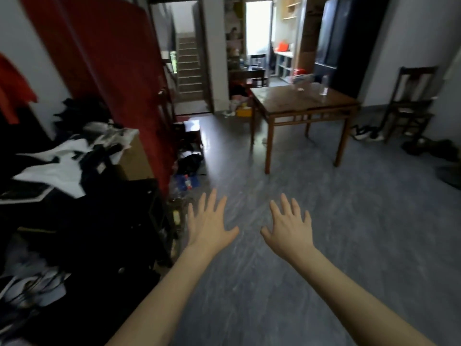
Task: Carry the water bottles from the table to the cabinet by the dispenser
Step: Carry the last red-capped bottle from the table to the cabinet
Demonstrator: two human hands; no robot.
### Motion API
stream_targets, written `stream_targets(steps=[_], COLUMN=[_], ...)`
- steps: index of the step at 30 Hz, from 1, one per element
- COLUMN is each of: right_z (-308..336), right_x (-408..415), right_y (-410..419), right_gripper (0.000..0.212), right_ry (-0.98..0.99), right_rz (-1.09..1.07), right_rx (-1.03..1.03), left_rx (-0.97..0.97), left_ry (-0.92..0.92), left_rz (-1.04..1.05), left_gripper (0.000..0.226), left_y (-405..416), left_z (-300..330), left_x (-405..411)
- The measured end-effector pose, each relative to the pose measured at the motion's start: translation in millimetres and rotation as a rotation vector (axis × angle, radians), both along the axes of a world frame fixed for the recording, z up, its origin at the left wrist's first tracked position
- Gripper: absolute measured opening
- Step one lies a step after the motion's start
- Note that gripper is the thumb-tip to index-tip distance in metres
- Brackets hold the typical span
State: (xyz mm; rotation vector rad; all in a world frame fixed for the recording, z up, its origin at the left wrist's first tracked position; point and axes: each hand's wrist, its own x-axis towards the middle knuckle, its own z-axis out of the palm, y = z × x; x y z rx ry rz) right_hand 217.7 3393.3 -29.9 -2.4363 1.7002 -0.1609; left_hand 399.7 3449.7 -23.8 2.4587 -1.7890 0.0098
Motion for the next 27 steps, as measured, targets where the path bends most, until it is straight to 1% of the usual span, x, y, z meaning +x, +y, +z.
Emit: stream_targets(steps=[3,9,14,21,27], right_z=[2.8,8.1,7.7,7.1,7.7], right_x=[-19.2,-39.2,-50.5,-74.0,-103.2], right_y=[2.9,5.3,-1.5,-47.8,-117.4], right_gripper=[0.081,0.083,0.081,0.078,0.079], right_ry=[0.019,0.045,0.046,0.044,0.038], right_rz=[-0.075,-0.191,-0.248,-0.313,-0.339], right_rx=[0.011,0.016,0.025,0.019,0.014], left_rx=[-0.006,-0.005,0.052,0.062,0.084], left_ry=[0.057,0.083,0.085,0.049,0.06], left_rz=[-0.066,-0.203,-0.289,-0.38,-0.414], left_gripper=[0.094,0.095,0.096,0.092,0.092], left_y=[-19.8,-40.5,-56.3,-107.9,-180.7], left_z=[6.1,5.2,-1.0,-8.9,-10.0], left_x=[-6.0,-20.2,-31.1,-53.5,-84.9])
